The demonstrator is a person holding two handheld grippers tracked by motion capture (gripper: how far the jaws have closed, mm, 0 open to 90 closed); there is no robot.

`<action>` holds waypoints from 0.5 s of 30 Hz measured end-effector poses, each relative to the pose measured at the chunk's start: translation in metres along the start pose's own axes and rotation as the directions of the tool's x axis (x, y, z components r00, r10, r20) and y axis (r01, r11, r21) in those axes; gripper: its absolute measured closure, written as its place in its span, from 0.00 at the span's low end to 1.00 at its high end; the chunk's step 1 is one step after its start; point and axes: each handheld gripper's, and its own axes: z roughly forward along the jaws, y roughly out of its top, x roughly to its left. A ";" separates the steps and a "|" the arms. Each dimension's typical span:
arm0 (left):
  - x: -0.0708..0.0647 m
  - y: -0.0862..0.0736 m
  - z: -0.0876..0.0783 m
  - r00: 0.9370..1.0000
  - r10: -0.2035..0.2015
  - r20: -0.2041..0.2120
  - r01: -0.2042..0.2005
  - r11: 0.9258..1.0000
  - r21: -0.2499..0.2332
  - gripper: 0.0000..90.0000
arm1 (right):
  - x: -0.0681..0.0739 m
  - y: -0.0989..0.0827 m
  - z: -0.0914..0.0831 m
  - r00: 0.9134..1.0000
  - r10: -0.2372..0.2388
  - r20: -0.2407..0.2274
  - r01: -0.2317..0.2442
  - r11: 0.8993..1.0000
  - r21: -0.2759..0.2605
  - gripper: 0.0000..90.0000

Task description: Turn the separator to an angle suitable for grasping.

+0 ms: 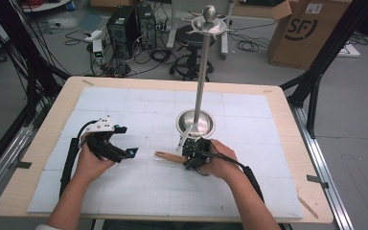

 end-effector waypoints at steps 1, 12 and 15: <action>0.000 0.000 0.000 1.000 0.000 0.000 0.000 1.000 -0.001 0.02 | -0.001 -0.001 -0.001 1.000 0.009 -0.006 -0.009 1.000 -0.008 0.76; -0.001 0.002 -0.002 1.000 0.000 0.007 0.000 1.000 -0.015 0.02 | -0.007 -0.008 -0.040 0.997 0.051 -0.062 -0.065 0.968 -0.243 0.76; -0.002 0.002 -0.003 1.000 0.002 0.006 -0.002 1.000 -0.021 0.02 | -0.008 -0.010 -0.051 0.995 0.060 -0.074 -0.080 0.949 -0.304 0.76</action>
